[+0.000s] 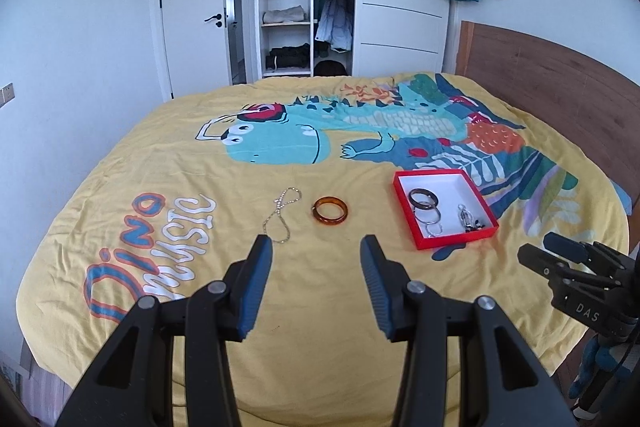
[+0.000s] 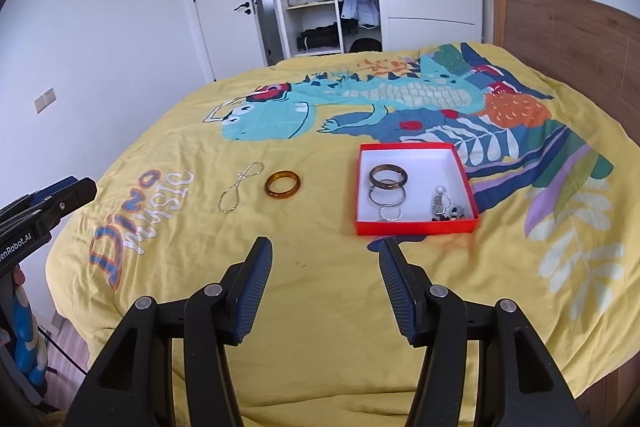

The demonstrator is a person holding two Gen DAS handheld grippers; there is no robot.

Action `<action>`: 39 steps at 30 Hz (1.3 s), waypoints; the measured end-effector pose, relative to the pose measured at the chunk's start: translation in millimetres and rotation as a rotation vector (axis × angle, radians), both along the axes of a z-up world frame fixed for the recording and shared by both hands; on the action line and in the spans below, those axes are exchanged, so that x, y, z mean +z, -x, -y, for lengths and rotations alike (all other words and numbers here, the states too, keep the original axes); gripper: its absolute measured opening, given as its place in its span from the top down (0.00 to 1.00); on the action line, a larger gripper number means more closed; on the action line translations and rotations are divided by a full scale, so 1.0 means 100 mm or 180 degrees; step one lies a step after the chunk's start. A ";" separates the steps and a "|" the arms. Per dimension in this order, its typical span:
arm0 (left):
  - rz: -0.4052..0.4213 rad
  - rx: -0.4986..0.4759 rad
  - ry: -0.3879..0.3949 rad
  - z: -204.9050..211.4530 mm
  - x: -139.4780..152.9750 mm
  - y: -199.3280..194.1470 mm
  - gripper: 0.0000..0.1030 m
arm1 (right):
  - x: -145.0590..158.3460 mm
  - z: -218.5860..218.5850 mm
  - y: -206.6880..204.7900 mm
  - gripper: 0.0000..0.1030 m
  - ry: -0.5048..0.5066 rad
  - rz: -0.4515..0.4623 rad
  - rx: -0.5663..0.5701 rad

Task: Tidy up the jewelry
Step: 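Withdraw both tools from the red box toward the necklace and amber bangle, then grasp the rhinestone necklace with the left tool while the right tool grasps the amber bangle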

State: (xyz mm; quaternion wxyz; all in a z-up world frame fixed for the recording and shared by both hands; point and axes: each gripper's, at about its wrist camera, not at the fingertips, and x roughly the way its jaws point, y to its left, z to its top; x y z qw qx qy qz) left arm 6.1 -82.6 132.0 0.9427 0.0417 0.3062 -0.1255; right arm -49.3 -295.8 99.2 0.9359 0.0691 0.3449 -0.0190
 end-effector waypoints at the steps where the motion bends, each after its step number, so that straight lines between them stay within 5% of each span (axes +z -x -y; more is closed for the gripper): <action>1: 0.0006 0.0011 0.0004 -0.03 0.00 0.01 0.57 | 0.01 -0.02 0.01 0.45 0.0007 0.0005 0.0006; 18: 0.0092 0.0181 0.0055 -0.42 -0.08 0.13 0.55 | 0.02 -0.32 0.08 0.41 0.0066 -0.0009 0.0141; 29: -0.0561 0.0722 0.0075 -1.10 -0.76 -0.66 0.54 | -0.39 -0.35 -0.57 0.41 -0.0079 -0.0308 0.0373; 39: -0.0853 0.0343 0.0050 -0.70 -1.20 -1.81 0.54 | -0.84 -0.35 -1.78 0.41 -0.0047 -0.0566 0.0550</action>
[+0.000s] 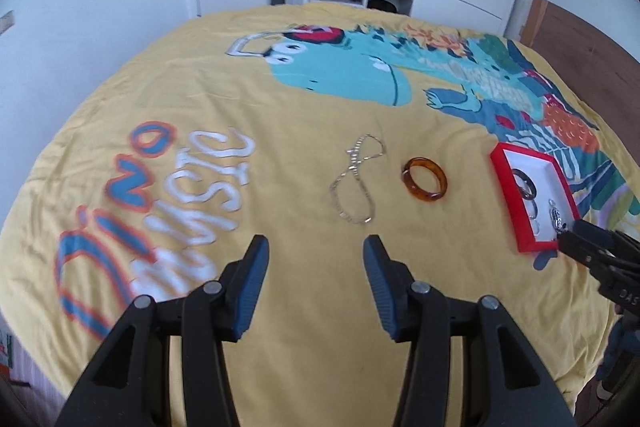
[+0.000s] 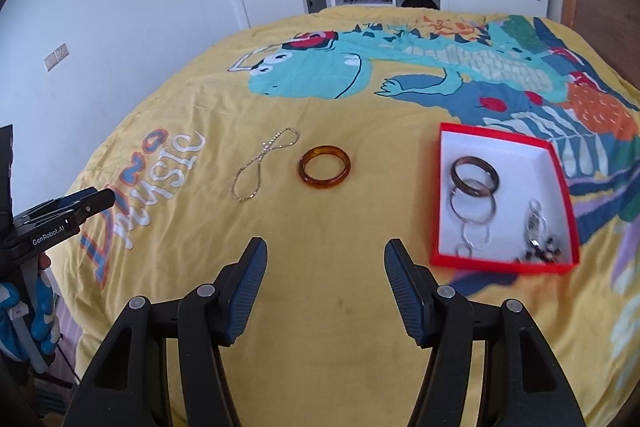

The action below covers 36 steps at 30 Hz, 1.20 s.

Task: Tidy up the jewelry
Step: 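Grasp the rhinestone necklace with the left tool while the right tool grasps the amber bangle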

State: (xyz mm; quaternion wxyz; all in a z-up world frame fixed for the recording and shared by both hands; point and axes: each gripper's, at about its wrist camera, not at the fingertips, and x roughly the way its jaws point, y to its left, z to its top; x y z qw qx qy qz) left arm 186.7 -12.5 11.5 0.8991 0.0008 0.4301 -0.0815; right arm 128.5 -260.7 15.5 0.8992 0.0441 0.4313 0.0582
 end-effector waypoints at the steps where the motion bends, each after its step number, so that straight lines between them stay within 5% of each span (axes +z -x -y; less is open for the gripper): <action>1: -0.0029 -0.0052 0.0000 0.07 -0.07 -0.14 0.54 | -0.06 0.00 -0.14 0.41 0.0007 -0.0025 0.0010; 16: -0.0515 -0.0496 -0.0052 0.60 -1.05 -1.63 0.54 | -0.96 -0.03 -1.72 0.51 0.0062 -0.0337 0.0211; 22: -0.0638 -0.0477 -0.0059 0.54 -1.36 -1.82 0.55 | -1.24 -0.07 -2.00 0.59 0.0141 -0.0468 0.0295; 29: -0.0475 -0.0485 -0.0113 0.57 -1.44 -1.88 0.56 | -1.44 -0.10 -2.13 0.65 0.0165 -0.0452 0.0318; 35: -0.0282 -0.0473 -0.0326 0.69 -1.47 -1.87 0.66 | -1.49 -0.24 -2.15 0.72 0.0467 -0.0303 0.0396; 36: -0.0242 -0.0475 -0.0387 0.72 -1.46 -1.87 0.75 | -1.49 -0.25 -2.15 0.76 0.0503 -0.0269 0.0385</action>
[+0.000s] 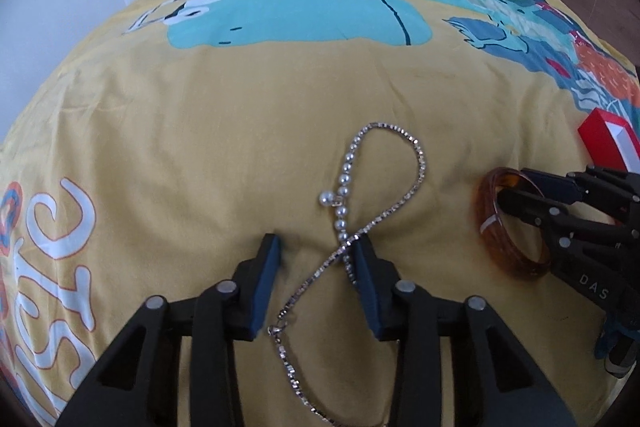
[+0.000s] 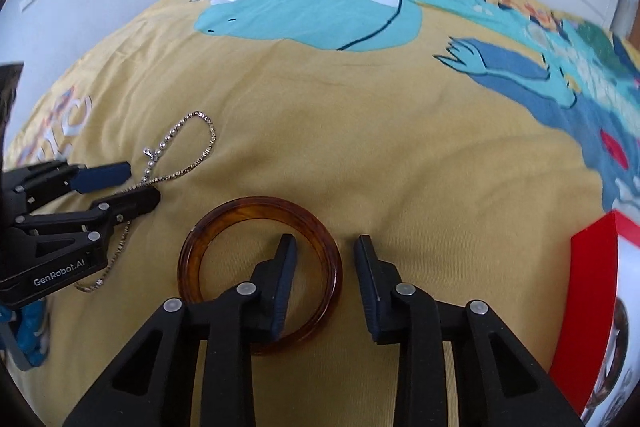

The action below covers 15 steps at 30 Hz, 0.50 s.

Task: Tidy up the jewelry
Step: 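Grasp the rhinestone necklace with the left tool while the right tool grasps the amber bangle, then carry the necklace and amber bangle into the red box and open both tools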

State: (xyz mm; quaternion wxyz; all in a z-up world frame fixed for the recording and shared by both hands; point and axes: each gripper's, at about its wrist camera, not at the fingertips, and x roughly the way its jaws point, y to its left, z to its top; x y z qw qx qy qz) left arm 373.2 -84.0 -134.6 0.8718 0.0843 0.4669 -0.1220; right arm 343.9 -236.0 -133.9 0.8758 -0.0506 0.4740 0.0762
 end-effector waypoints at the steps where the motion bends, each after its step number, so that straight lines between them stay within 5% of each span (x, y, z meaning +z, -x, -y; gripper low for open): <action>1: 0.0037 0.0006 -0.0058 0.02 0.01 0.01 0.85 | 0.01 0.00 0.00 0.80 0.0014 0.0032 -0.0015; 4: 0.0105 0.0033 -0.0171 0.04 0.06 0.04 0.93 | 0.05 0.02 0.03 0.89 -0.0016 0.0109 -0.0071; 15: 0.0112 0.0194 -0.0009 -0.07 0.42 0.20 0.96 | 0.57 0.11 0.41 0.90 -0.0240 0.0410 -0.0223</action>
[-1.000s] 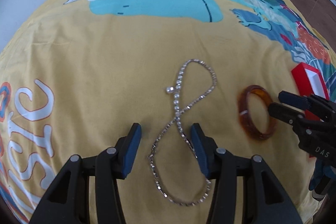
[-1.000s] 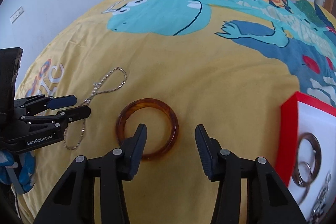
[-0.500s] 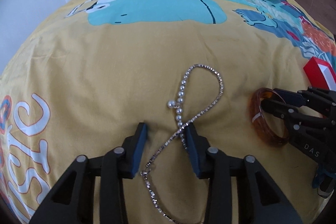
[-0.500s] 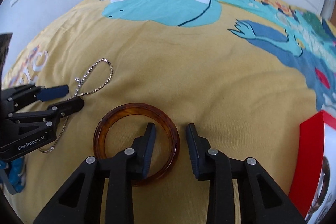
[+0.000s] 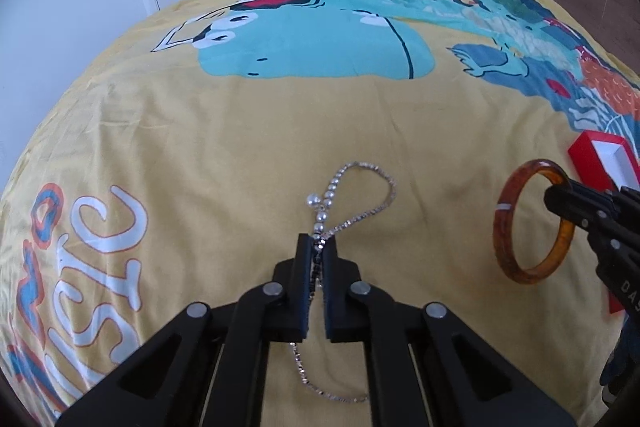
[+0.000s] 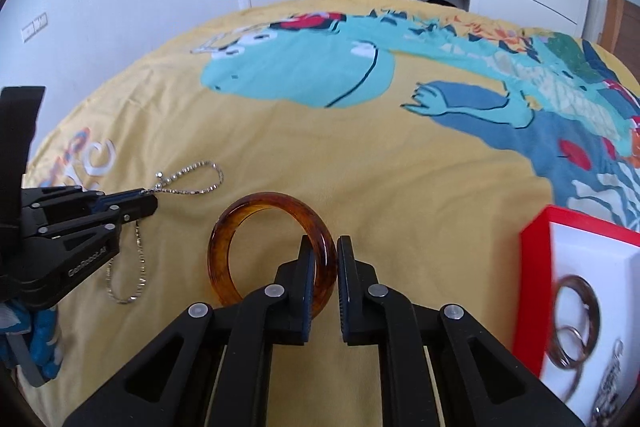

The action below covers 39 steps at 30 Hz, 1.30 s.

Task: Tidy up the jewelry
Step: 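Carry the necklace and amber bangle into the red box and open both tools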

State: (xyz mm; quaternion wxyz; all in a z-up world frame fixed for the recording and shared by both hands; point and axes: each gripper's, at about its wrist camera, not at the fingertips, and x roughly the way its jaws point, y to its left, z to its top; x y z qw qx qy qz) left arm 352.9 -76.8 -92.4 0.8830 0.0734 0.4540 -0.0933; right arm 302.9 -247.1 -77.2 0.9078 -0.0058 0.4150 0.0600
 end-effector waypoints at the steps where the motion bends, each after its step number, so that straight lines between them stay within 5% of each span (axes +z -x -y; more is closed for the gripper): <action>1: -0.0002 0.0005 0.0019 -0.01 0.05 0.05 0.96 | 0.05 0.00 0.05 0.90 -0.0010 0.0015 -0.0011; 22: 0.0213 -0.0308 0.0127 0.19 0.98 1.23 0.96 | 0.77 0.30 1.60 0.90 -0.0184 0.0140 -0.0281; 30: 0.0130 -0.0676 0.0260 0.99 1.03 1.30 0.96 | 0.68 1.16 1.93 0.90 -0.0198 0.0086 -0.0705; 39: -0.0115 -0.0986 0.0651 2.26 0.90 0.98 0.96 | 0.58 2.12 1.41 0.90 -0.0052 0.0094 -0.0997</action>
